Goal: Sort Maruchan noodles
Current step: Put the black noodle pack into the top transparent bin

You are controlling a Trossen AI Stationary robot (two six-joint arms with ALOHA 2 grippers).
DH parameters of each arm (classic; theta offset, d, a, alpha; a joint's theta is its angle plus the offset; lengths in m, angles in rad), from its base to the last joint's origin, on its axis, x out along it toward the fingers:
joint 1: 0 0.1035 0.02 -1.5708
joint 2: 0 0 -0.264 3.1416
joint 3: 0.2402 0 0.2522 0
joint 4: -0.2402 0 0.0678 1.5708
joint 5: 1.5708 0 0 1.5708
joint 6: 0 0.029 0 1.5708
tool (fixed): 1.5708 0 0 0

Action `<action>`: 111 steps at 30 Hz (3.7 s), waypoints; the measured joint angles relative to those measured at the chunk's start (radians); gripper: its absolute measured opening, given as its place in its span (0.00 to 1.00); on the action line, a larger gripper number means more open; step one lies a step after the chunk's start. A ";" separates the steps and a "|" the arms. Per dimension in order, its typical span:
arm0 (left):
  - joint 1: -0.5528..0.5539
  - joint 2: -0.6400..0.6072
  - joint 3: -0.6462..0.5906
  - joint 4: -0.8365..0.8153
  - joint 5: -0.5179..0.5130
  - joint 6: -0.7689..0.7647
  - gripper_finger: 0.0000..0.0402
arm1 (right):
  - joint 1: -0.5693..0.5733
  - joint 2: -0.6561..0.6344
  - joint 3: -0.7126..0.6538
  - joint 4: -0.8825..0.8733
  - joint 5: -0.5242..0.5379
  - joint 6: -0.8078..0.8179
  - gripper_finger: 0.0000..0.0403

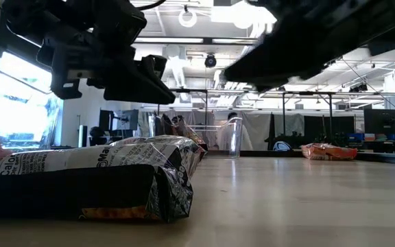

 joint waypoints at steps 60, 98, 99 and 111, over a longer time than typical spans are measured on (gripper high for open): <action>-0.086 -0.136 0.041 -0.175 -0.231 0.002 0.10 | -0.085 0.153 0.362 -1.225 0.473 0.282 0.00; 0.069 0.296 0.240 -0.255 -0.412 -0.130 0.50 | -0.007 -0.266 -0.210 -0.398 0.454 0.292 0.00; 0.072 0.296 0.241 -0.257 -0.393 -0.135 0.49 | -0.007 -0.266 -0.210 -0.398 0.454 0.292 0.00; 0.113 0.289 0.240 -0.268 -0.237 -0.153 0.08 | -0.007 -0.266 -0.210 -0.372 0.463 0.292 0.00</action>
